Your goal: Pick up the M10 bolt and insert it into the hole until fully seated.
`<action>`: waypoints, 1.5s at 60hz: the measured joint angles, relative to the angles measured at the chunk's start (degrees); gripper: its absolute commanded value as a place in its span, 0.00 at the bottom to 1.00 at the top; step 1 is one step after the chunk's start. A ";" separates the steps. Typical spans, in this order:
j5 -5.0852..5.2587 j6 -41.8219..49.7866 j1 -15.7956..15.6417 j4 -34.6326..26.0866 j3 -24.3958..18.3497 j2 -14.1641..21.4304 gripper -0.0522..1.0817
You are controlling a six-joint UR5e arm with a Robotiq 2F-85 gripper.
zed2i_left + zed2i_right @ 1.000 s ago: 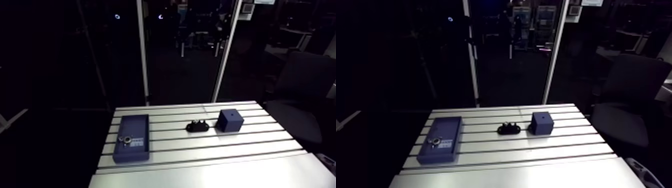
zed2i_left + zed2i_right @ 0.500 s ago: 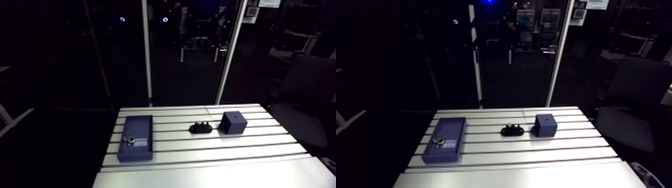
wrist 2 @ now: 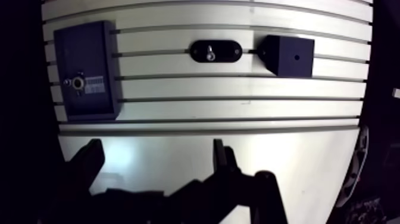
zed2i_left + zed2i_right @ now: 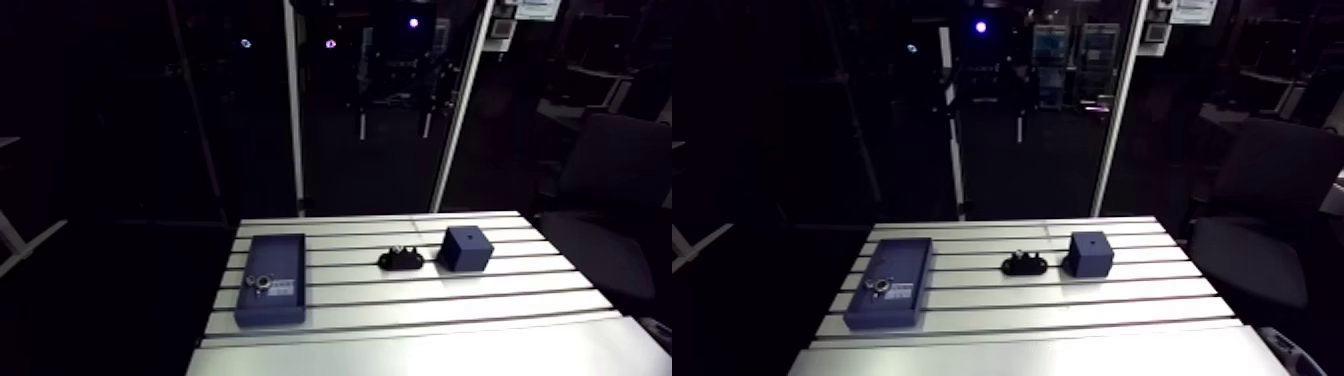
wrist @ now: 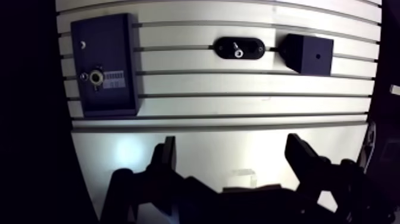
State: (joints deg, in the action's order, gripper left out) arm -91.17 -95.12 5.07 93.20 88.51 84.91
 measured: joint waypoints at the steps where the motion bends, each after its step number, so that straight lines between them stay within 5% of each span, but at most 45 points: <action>1: 0.00 -0.15 0.03 1.02 0.55 0.04 0.05; 38: 1.01 -4.10 3.49 32.95 19.08 0.22 0.05; 43: 1.82 -4.99 4.44 34.97 20.30 0.00 0.05; 58: 6.91 -6.94 7.93 38.45 22.44 -1.16 0.05; 65: 8.06 -7.30 8.74 39.89 22.87 -2.22 0.05; 77: 8.38 -7.48 9.15 41.61 23.41 -3.97 0.05; 90: 7.52 -7.56 9.09 42.52 23.83 -5.45 0.05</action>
State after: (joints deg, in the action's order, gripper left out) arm -83.65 -102.68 14.16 135.72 112.34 79.45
